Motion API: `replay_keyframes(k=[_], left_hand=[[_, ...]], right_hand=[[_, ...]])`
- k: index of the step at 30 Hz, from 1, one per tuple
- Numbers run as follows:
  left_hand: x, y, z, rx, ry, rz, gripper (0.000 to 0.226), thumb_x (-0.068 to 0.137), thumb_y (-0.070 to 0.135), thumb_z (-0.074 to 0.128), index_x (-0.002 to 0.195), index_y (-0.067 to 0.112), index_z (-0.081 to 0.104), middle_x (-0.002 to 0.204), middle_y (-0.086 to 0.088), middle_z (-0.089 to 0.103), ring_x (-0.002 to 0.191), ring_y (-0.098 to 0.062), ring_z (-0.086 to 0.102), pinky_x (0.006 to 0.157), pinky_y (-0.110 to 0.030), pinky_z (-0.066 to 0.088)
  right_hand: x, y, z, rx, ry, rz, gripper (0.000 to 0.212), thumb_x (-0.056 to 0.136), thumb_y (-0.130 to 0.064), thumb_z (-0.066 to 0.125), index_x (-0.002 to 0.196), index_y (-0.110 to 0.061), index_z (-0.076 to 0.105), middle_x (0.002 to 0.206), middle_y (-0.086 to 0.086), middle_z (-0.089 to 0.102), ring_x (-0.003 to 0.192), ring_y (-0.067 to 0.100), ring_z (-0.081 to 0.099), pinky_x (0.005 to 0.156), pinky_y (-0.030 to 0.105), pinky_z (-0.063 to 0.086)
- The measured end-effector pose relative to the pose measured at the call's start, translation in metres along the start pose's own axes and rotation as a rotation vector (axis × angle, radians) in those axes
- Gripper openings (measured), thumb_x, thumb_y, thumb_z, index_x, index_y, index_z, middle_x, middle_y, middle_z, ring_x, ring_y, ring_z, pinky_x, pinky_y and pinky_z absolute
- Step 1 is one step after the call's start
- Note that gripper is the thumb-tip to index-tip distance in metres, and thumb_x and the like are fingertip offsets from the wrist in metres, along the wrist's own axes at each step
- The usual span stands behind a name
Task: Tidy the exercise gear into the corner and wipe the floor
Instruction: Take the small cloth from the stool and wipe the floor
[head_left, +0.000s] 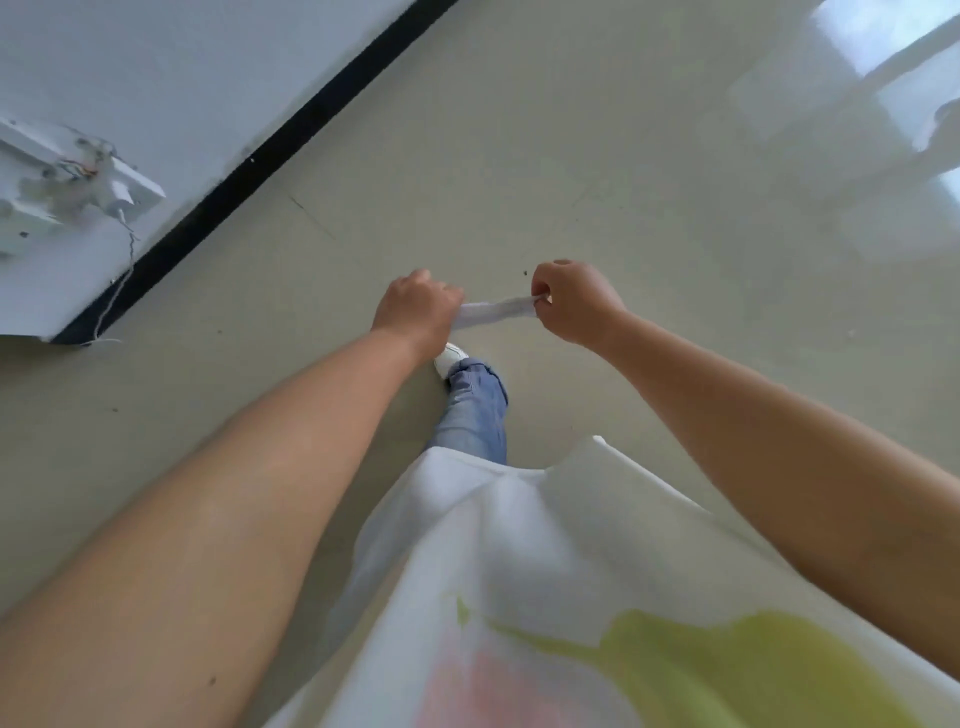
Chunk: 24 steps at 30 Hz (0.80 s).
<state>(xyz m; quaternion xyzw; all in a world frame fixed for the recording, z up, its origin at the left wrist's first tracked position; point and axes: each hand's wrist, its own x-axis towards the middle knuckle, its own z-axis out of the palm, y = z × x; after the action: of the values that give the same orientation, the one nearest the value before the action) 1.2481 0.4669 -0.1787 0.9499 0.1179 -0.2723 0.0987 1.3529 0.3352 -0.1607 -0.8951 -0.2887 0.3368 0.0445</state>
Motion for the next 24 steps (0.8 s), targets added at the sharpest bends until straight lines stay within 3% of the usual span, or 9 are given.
replay_keyframes(k=[13, 19, 24], left_hand=[[0.116, -0.032, 0.024, -0.483, -0.072, -0.358, 0.03, 0.088, -0.002, 0.044, 0.113, 0.002, 0.059, 0.112, -0.02, 0.062, 0.111, -0.033, 0.051, 0.083, -0.036, 0.042], [0.168, -0.045, 0.064, -0.567, -0.061, -0.504, 0.025, 0.089, -0.002, 0.043, 0.101, -0.001, 0.065, 0.104, -0.019, 0.064, 0.103, -0.033, 0.053, 0.069, -0.031, 0.031], [0.24, -0.055, 0.135, -0.664, -0.154, -0.638, 0.025, 0.087, -0.004, 0.044, 0.102, -0.003, 0.063, 0.101, -0.02, 0.064, 0.096, -0.032, 0.054, 0.07, -0.034, 0.037]], right_hand=[[0.162, 0.006, -0.024, -0.228, -0.313, -0.161, 0.026, 0.091, -0.004, 0.042, 0.112, -0.005, 0.057, 0.116, 0.013, 0.06, 0.106, 0.029, 0.056, 0.074, 0.028, 0.04], [0.245, 0.017, 0.01, -0.361, -0.481, -0.26, 0.028, 0.094, -0.005, 0.038, 0.118, -0.004, 0.052, 0.119, 0.015, 0.059, 0.108, 0.03, 0.056, 0.087, 0.034, 0.046], [0.337, 0.036, 0.068, -0.44, -0.565, -0.357, 0.03, 0.092, -0.003, 0.038, 0.119, -0.007, 0.052, 0.116, 0.016, 0.061, 0.097, 0.029, 0.057, 0.069, 0.027, 0.039]])
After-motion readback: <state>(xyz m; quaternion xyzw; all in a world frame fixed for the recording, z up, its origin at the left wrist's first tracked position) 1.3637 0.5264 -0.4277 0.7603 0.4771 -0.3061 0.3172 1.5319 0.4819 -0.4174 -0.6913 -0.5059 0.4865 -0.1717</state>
